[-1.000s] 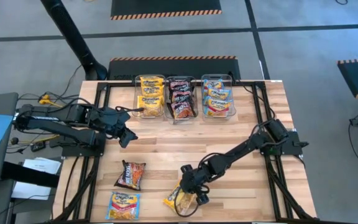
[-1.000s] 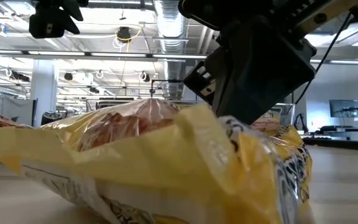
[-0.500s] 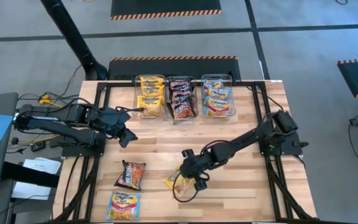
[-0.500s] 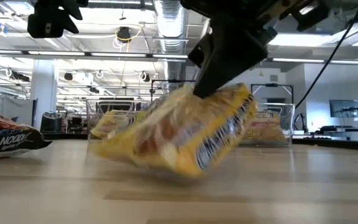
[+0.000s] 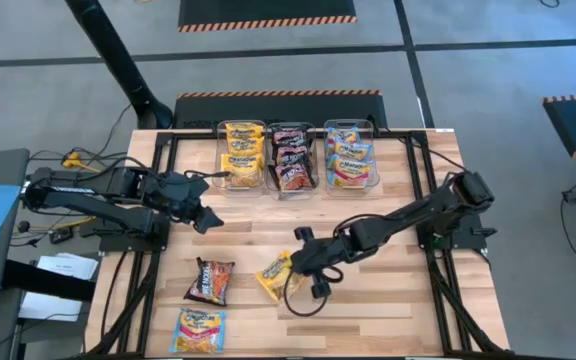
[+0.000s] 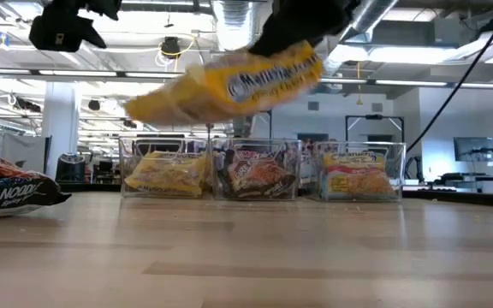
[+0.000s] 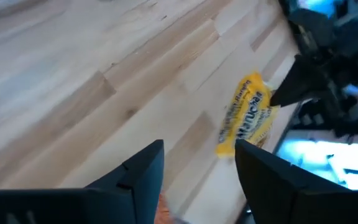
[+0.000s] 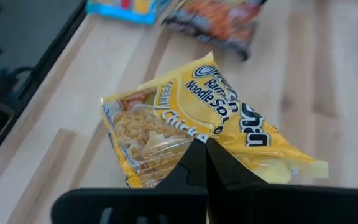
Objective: Sort Maruchan noodles
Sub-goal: Put the yellow noodle pack in the left transparent bin
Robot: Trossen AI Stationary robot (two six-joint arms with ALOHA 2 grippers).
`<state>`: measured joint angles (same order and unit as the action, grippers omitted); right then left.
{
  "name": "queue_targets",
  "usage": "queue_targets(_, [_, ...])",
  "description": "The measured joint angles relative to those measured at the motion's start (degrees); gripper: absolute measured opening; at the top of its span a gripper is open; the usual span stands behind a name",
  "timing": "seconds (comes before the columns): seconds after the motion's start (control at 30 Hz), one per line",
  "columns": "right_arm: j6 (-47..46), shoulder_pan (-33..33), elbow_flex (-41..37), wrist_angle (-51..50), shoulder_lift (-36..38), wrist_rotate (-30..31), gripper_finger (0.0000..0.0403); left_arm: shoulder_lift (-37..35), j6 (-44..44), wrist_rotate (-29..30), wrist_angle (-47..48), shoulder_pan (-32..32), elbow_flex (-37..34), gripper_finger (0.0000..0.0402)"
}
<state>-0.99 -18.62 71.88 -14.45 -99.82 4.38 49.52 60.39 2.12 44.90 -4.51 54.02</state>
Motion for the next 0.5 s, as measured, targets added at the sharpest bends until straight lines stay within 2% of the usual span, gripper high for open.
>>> queue_targets(0.23, [0.31,0.76,0.04,2.28,4.48,6.34,0.0003,0.12,5.99,-1.14,-11.15,0.0,0.01,0.0183])
queue_targets(0.4, [2.75,1.33,0.16,5.83,7.07,9.56,0.0003,1.46,5.43,-1.19,-18.26,0.0,0.11,0.0183])
queue_targets(0.5, [3.14,1.54,0.15,6.99,8.89,10.66,0.0003,2.86,4.67,-1.67,-19.25,0.0,0.07,0.0183])
